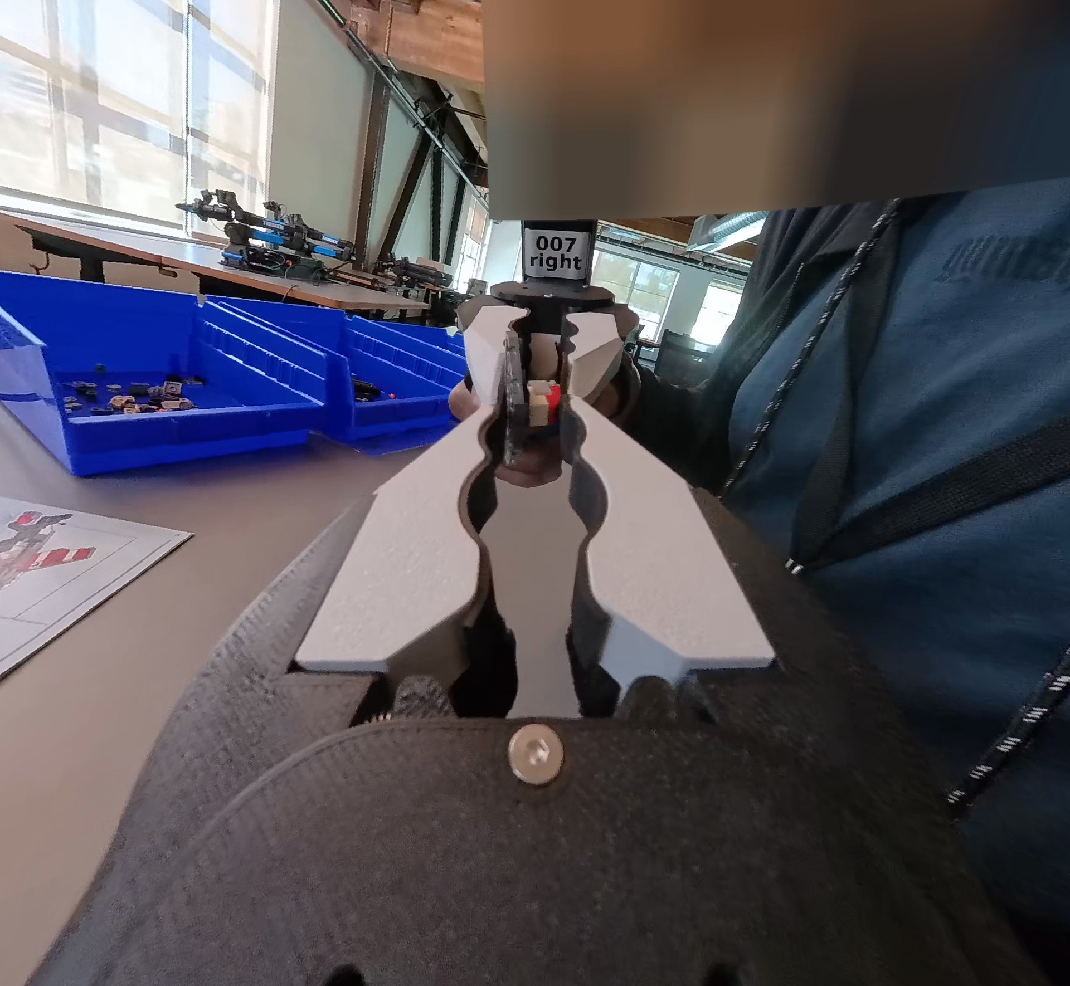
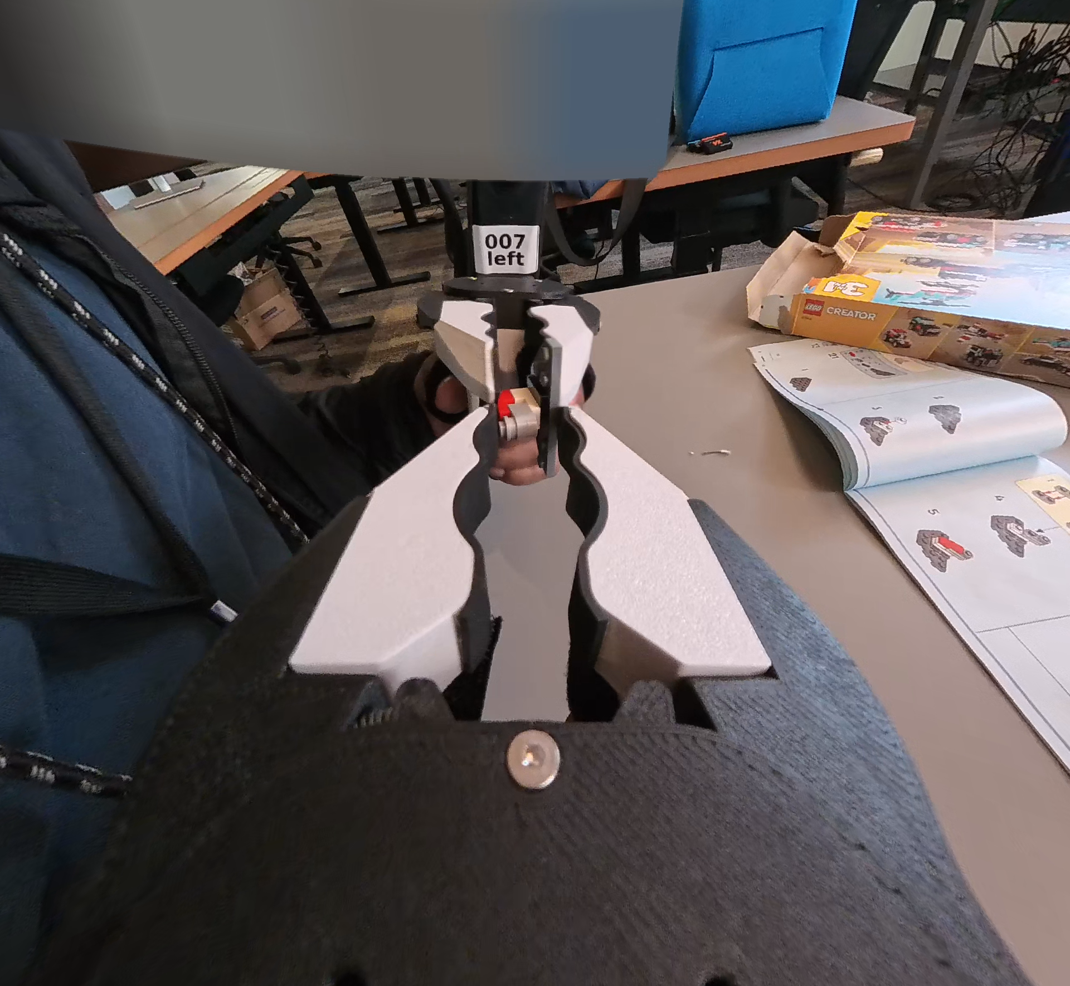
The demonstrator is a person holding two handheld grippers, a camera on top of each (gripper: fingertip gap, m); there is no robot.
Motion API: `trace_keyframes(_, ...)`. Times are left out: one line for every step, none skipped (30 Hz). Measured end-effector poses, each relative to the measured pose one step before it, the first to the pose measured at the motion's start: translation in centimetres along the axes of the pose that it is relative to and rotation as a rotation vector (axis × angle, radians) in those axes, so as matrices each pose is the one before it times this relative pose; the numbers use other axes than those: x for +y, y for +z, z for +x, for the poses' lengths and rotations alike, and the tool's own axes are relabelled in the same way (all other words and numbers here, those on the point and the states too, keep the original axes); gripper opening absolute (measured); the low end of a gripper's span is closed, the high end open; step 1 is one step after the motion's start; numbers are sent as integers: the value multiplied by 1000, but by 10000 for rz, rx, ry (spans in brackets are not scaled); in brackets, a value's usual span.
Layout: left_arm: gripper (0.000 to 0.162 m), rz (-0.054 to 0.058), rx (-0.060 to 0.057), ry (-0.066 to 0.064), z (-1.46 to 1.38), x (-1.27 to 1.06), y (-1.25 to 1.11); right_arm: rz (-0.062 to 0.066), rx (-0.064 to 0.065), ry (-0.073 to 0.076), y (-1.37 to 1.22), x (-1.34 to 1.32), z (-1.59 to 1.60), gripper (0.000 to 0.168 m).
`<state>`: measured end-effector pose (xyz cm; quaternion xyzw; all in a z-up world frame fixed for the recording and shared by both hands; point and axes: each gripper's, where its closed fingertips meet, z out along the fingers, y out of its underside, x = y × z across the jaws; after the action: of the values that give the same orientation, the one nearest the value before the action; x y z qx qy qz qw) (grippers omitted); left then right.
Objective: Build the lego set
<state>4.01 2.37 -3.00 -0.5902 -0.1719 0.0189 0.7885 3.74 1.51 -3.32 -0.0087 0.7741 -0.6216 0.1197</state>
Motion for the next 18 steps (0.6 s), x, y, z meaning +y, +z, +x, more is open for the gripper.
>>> trace_keyframes(18, -12, 16, 30, 49, 23, 10, -13, -41, -22, -15, 23, -63, 21)
trace_keyframes(17, -4, 17, 18, 30, 21, -2, -11, -57, -13, -6, 0, -103, 21)
trace_keyframes(17, 5, 25, 9, 36, 3, -2, -6, -33, -28, 12, -24, -100, 21)
trace_keyframes(17, -1, 53, 21, 87, -6, -16, -7, -40, -27, 4, -10, -110, 21)
trace_keyframes(17, -8, 75, 11, 119, 5, -9, -10, -48, -33, 0, -16, -119, 21)
trace_keyframes(17, -3, 66, 1, 99, 3, -14, -1, -33, -27, 8, -19, -100, 21)
trace_keyframes(17, 10, 47, 26, 85, -8, -4, 10, -36, 2, 7, -31, -75, 21)
trace_keyframes(17, 2, 36, 25, 62, -10, -14, 12, -41, 19, 16, -21, -59, 21)
trace_keyframes(17, -3, 31, -8, 37, 0, -9, 6, -19, 9, 2, -9, -23, 21)
trace_keyframes(17, -6, 13, -25, -5, 11, 4, -3, 4, 13, 7, 11, 11, 21)
trace_keyframes(17, -10, -14, 9, -26, 15, -7, -9, -3, 2, -9, 19, 15, 21)
trace_keyframes(17, -28, 0, 29, 19, 34, 6, -12, -40, 3, 1, 22, -45, 21)
trace_keyframes(17, -23, 26, 20, 59, 24, 0, -7, -36, 12, 5, -1, -68, 21)
trace_keyframes(17, -8, 24, -7, 26, 19, -5, -21, 15, -9, 0, 21, -2, 20)
trace_keyframes(17, 3, 4, -17, -16, 9, 5, -19, 16, -18, -12, 9, 12, 20)
trace_keyframes(17, 3, 14, -12, 8, 17, 21, -12, -29, 10, -27, 5, -22, 20)
trace_keyframes(17, -2, 20, -6, 27, 7, 20, -13, -12, 1, -23, 2, -22, 20)
trace_keyframes(17, -14, 15, -12, 14, 22, 14, -45, 6, -31, -3, 55, -15, 20)
